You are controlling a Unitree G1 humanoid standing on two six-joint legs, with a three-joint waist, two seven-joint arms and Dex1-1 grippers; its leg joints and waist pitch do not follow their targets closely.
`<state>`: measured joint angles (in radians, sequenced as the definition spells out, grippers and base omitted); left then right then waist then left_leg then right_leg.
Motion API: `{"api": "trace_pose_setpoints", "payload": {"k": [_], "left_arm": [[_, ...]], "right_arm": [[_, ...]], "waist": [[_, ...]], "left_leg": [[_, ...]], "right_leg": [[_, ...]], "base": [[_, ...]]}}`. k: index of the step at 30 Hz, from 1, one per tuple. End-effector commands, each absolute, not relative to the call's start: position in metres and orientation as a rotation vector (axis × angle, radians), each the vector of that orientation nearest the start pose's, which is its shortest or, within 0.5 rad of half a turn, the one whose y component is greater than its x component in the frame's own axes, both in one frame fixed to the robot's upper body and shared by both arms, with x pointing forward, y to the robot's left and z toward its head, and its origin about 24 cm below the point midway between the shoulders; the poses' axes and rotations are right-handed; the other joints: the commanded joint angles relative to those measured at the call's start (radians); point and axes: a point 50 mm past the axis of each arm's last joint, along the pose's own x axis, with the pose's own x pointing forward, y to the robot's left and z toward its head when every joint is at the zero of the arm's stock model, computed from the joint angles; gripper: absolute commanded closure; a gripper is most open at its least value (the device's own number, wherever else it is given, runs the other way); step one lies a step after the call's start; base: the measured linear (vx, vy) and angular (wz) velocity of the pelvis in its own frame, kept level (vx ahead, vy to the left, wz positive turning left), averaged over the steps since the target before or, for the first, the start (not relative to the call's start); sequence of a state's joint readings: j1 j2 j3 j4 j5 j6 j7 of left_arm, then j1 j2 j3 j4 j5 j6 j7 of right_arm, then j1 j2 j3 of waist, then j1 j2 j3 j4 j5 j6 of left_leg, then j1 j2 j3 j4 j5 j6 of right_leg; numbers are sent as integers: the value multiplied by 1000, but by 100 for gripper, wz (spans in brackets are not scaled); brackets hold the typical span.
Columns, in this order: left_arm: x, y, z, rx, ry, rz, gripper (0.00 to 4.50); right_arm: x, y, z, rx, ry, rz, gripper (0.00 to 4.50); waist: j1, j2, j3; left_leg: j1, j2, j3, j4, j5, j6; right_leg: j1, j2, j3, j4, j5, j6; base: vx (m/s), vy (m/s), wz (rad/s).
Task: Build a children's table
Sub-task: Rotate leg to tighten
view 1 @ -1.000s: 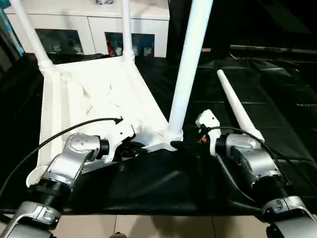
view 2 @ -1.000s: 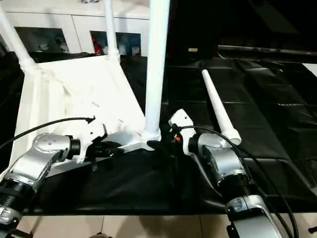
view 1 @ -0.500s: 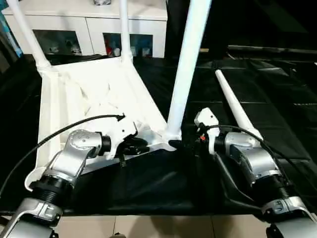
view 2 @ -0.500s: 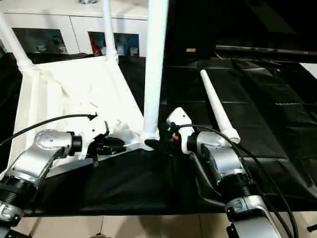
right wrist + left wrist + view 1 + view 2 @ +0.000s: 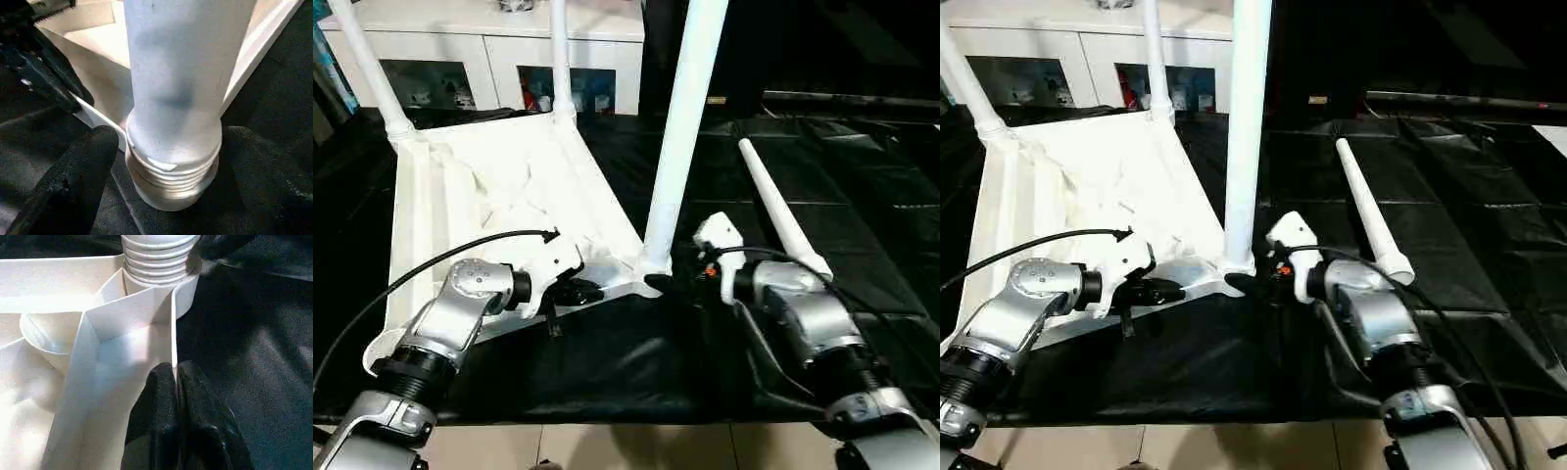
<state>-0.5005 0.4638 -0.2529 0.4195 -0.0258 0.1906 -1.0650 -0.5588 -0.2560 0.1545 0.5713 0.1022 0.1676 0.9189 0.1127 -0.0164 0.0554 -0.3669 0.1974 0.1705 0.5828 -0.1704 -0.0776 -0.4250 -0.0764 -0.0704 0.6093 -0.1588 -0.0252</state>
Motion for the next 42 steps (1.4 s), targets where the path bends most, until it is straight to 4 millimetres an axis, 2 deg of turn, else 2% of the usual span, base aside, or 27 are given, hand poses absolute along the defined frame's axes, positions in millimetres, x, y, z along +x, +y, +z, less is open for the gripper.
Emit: {"api": "trace_pose_setpoints", "payload": {"k": [1, 13, 14, 22, 23, 35, 37, 38, 40, 41, 42], "left_arm": [[312, 159, 62, 423, 431, -1148, 442], [311, 159, 60, 422, 434, -1149, 442], [311, 159, 60, 423, 435, -1149, 447], [310, 158, 59, 419, 436, -1151, 450], [310, 158, 59, 417, 436, -1152, 450], [309, 159, 58, 407, 434, -1143, 450], [315, 158, 58, 408, 419, -1083, 450], [320, 156, 59, 398, 412, -1026, 450], [327, 151, 59, 398, 410, -963, 450], [332, 146, 59, 398, 413, -919, 450], [335, 143, 58, 395, 415, -896, 450]], "right_arm": [[332, -119, 58, -173, 296, 1021, 67], [342, -112, 57, -131, 287, 991, 67], [341, -112, 56, -131, 292, 995, 85], [341, -112, 52, -108, 309, 1004, 141], [341, -112, 52, -100, 312, 1005, 161], [340, -110, 47, -56, 321, 1008, 175], [343, -110, 43, -47, 328, 939, 175], [347, -113, 38, -33, 347, 836, 175], [350, -115, 31, -23, 375, 697, 175], [352, -116, 25, -14, 398, 592, 175], [353, -116, 23, -7, 410, 539, 175]], "waist": [[2, 5, -70], [0, 4, -71], [1, 3, -71], [0, 3, -71], [0, 2, -71], [1, 2, -72], [-1, -2, -71], [-4, 0, -66], [-7, -1, -64], [-11, -1, -60], [-13, -1, -59]], "left_leg": [[8, 25, -4, -66, -235, 3], [8, 26, -3, -65, -224, 6], [8, 26, -3, -65, -223, 6], [9, 26, -2, -64, -226, 9], [8, 26, -2, -64, -223, 9], [7, 27, -2, -63, -212, 13], [7, 26, -2, -63, -219, 12], [8, 25, -2, -66, -237, 4], [15, 24, -3, -67, -264, -10], [16, 22, -6, -70, -298, -22], [19, 22, -6, -71, -310, -28]], "right_leg": [[63, -63, 43, -73, -279, -167], [64, -62, 44, -66, -245, -179], [64, -62, 44, -66, -245, -178], [63, -62, 44, -67, -260, -176], [64, -63, 45, -67, -258, -177], [64, -63, 44, -65, -246, -182], [63, -63, 44, -67, -258, -180], [60, -64, 44, -71, -296, -176], [57, -64, 43, -78, -355, -166], [55, -66, 41, -86, -431, -139], [53, -66, 41, -90, -458, -129]], "base": [[0, 0, 0], [0, 0, 0], [0, 0, 0], [0, 0, 0], [0, 0, 0], [0, 0, 0], [0, 0, 0], [0, 0, 0], [0, 0, 0], [0, 0, 0], [0, 0, 0]]}}
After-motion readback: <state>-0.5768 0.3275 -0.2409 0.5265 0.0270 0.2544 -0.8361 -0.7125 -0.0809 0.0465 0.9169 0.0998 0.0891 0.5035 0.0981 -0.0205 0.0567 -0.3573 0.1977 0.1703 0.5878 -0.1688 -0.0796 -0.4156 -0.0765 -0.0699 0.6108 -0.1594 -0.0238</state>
